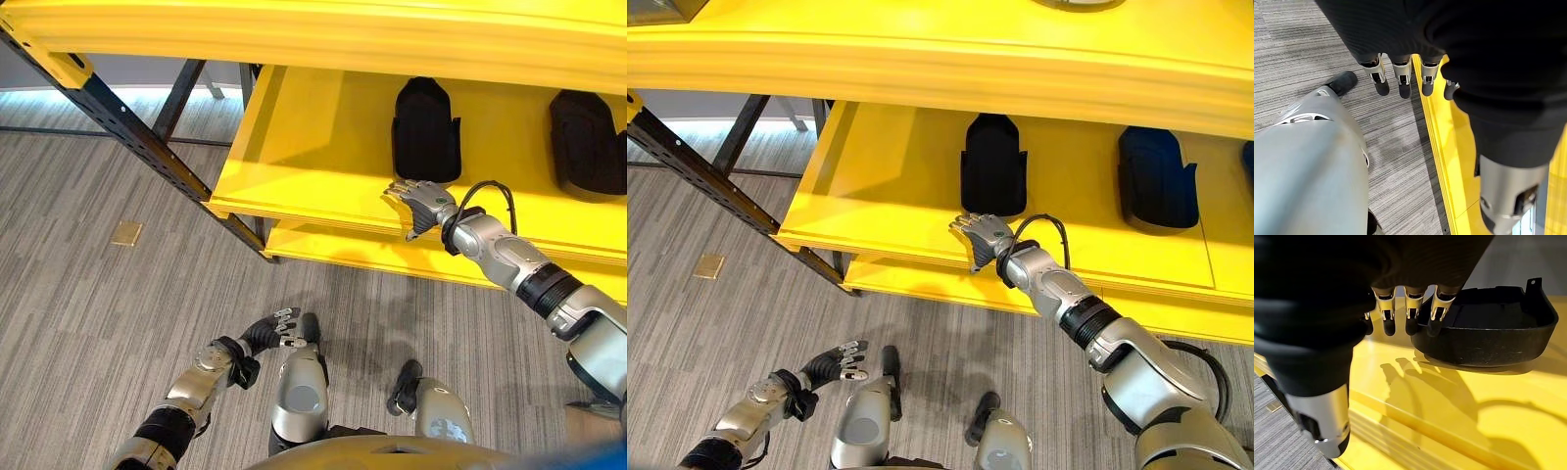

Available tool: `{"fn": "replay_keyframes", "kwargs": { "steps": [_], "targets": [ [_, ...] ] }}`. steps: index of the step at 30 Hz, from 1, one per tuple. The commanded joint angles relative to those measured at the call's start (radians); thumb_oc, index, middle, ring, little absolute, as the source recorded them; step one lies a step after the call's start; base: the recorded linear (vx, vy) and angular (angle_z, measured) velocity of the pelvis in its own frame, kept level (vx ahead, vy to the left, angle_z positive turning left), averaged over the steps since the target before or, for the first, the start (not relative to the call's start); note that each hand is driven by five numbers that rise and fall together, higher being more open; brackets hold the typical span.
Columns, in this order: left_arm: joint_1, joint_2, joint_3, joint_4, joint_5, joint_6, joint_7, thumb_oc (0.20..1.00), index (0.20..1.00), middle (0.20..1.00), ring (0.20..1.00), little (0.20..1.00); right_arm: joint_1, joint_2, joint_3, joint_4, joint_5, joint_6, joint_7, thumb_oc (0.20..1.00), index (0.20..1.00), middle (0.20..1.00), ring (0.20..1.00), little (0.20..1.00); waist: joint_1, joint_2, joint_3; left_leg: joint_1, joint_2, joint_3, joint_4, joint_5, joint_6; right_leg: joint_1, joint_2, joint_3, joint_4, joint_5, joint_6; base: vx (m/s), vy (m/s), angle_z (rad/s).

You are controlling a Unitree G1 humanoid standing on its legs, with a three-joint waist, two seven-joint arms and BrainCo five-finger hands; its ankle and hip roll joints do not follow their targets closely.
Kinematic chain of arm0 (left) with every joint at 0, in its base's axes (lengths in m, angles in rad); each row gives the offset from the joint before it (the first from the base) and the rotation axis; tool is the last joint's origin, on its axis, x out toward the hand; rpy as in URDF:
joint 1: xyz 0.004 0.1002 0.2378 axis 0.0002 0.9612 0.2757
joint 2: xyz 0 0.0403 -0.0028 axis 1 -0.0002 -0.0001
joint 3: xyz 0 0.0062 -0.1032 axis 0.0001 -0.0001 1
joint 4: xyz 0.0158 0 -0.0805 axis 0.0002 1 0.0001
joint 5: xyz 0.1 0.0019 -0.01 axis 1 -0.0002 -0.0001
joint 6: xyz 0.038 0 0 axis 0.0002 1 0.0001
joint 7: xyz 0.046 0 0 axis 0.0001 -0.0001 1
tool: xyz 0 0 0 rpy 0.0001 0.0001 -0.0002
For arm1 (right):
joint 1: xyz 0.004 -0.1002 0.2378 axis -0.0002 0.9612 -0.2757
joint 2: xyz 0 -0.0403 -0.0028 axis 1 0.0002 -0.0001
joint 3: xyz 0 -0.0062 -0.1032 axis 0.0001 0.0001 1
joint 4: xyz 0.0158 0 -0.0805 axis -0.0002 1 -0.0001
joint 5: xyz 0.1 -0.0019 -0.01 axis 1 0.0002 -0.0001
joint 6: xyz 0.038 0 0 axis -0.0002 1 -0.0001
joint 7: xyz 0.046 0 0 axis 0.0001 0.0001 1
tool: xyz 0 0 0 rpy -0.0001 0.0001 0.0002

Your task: Move parts from the plastic box to the shelf.

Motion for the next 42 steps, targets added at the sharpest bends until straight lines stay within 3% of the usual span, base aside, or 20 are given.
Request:
{"fn": "replay_keyframes", "kwargs": {
  "steps": [1, 17, 20, 25, 28, 31, 35, 38, 42],
  "targets": [
    [-0.014, 0.008, -0.059, -0.019, 0.006, -0.007, -0.004, 1.0, 1.0, 1.0, 1.0, 1.0, -0.138, 0.03, -0.044, 0.044, 0.026, 0.023, -0.019, 1.0, 1.0, 1.0, 1.0, 1.0, 0.027, -0.016, -0.004, 0.018, 0.028, -0.037, 0.083, -0.069, -0.041, -0.017, -0.033, -0.005, 0.04, 0.035, 0.055, 0.0, 0.0, 0.0],
    [-0.028, 0.014, -0.076, -0.015, -0.012, -0.002, 0.004, 1.0, 1.0, 1.0, 1.0, 1.0, -0.195, 0.051, -0.067, 0.125, 0.076, 0.034, -0.045, 1.0, 1.0, 1.0, 1.0, 1.0, 0.037, -0.003, 0.005, 0.012, 0.027, -0.047, 0.082, -0.062, -0.043, -0.022, -0.04, -0.014, 0.053, 0.034, 0.054, 0.0, 0.0, 0.0],
    [-0.021, 0.01, -0.07, -0.022, -0.01, -0.006, 0.002, 1.0, 1.0, 1.0, 1.0, 1.0, -0.177, 0.048, -0.061, 0.055, 0.162, -0.045, -0.002, 1.0, 1.0, 1.0, 1.0, 1.0, 0.029, -0.007, 0.007, 0.013, 0.026, -0.046, 0.077, -0.06, -0.044, -0.025, -0.036, -0.008, 0.047, 0.036, 0.056, -0.01, 0.009, 0.0],
    [-0.01, -0.001, -0.044, -0.032, -0.001, -0.002, 0.005, 1.0, 1.0, 1.0, 1.0, 1.0, -0.078, 0.028, -0.069, -0.173, 0.234, -0.061, 0.039, 1.0, 1.0, 1.0, 1.0, 1.0, 0.0, -0.018, 0.009, 0.02, 0.03, -0.034, 0.071, -0.06, -0.043, -0.026, -0.03, 0.01, 0.035, 0.04, 0.057, -0.01, 0.003, -0.01],
    [-0.008, -0.009, -0.034, -0.028, -0.011, -0.005, 0.015, 1.0, 1.0, 1.0, 1.0, 1.0, -0.02, 0.0, -0.097, -0.311, 0.322, -0.063, -0.059, 1.0, 1.0, 1.0, 1.0, 1.0, -0.021, -0.022, 0.009, 0.024, 0.033, -0.027, 0.068, -0.06, -0.043, -0.026, -0.025, 0.021, 0.025, 0.043, 0.058, -0.03, 0.017, -0.01],
    [-0.005, -0.016, -0.032, -0.03, -0.016, -0.002, 0.026, 1.0, 1.0, 1.0, 1.0, 1.0, 0.033, -0.007, -0.159, -0.407, 0.334, -0.106, -0.175, 1.0, 1.0, 1.0, 1.0, 1.0, -0.039, -0.022, 0.005, 0.023, 0.036, -0.021, 0.064, -0.059, -0.041, -0.031, -0.015, 0.033, 0.012, 0.052, 0.058, -0.03, 0.018, -0.06],
    [0.003, -0.054, -0.04, -0.029, -0.041, -0.01, 0.08, 1.0, 1.0, 1.0, 1.0, 1.0, 0.17, 0.038, -0.362, -0.593, 0.352, -0.175, -0.384, 1.0, 1.0, 1.0, 1.0, 1.0, -0.096, -0.017, 0.003, 0.038, 0.034, -0.003, 0.056, -0.072, -0.038, -0.027, -0.002, 0.064, -0.016, 0.053, 0.059, -0.05, 0.046, -0.19],
    [0.01, -0.068, -0.042, -0.029, -0.046, -0.018, 0.093, 1.0, 1.0, 1.0, 1.0, 1.0, 0.21, 0.056, -0.42, -0.621, 0.346, -0.187, -0.437, 1.0, 1.0, 1.0, 1.0, 1.0, -0.113, -0.013, -0.001, 0.042, 0.033, 0.003, 0.057, -0.078, -0.037, -0.026, 0.001, 0.075, -0.02, 0.051, 0.056, -0.03, 0.051, -0.16],
    [0.022, -0.082, -0.044, -0.024, -0.048, -0.029, 0.097, 1.0, 1.0, 1.0, 1.0, 1.0, 0.252, 0.072, -0.482, -0.595, 0.383, -0.154, -0.512, 1.0, 1.0, 1.0, 1.0, 1.0, -0.128, -0.007, -0.009, 0.054, 0.03, 0.01, 0.056, -0.085, -0.034, -0.014, 0.002, 0.085, -0.033, 0.051, 0.053, -0.01, 0.035, -0.13]
  ]
}}
